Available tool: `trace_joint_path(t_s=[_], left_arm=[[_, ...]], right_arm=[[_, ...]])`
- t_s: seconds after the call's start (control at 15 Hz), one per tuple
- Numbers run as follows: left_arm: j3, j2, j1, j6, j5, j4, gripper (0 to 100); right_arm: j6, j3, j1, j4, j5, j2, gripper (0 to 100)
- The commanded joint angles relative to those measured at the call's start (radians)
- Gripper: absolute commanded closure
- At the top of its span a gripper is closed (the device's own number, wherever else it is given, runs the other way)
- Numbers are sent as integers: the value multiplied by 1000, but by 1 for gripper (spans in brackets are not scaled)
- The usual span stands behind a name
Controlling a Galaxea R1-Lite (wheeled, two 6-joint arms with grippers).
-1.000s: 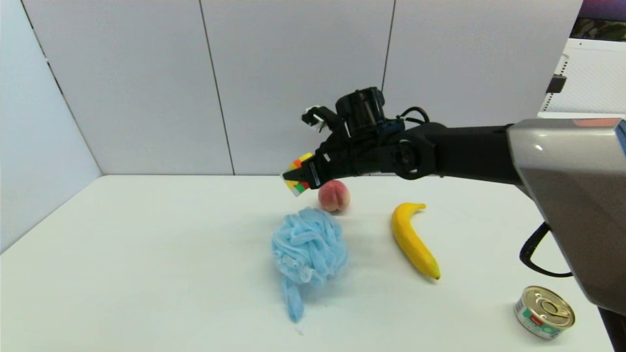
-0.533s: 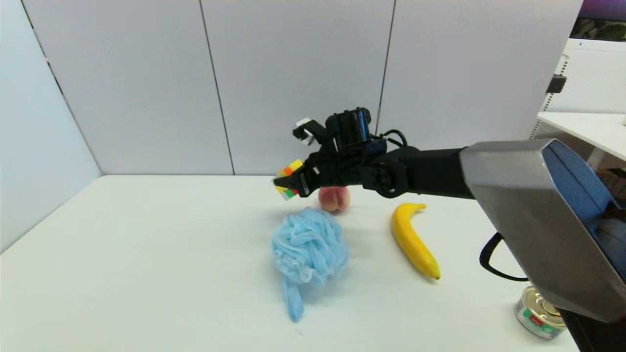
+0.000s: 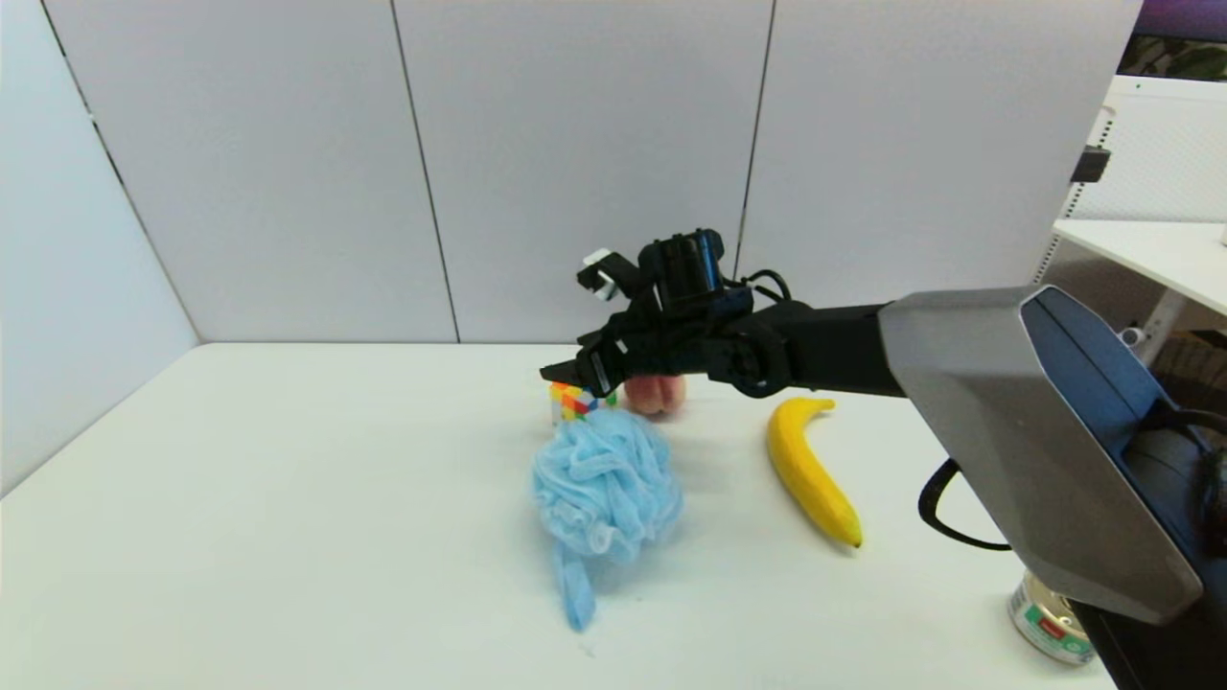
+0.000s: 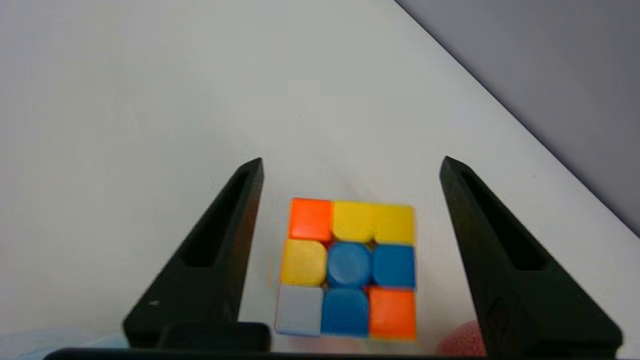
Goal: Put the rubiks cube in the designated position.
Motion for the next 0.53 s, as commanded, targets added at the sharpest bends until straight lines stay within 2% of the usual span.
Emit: trace_joint_path(t_s=[0.07,0.27,0.4,0.53], left_arm=[[0,2,0,0,0,0,0],[0,2,0,0,0,0,0],[0,2,0,0,0,-3,0],[0,2,0,0,0,-3,0]], right_arm=[[9,0,1,-52,3,1,0],[65,0,7,-133,9,-80,0],[125,1,1,-155,56,-186,0],[153,5,-31,-150,84,-289,0]])
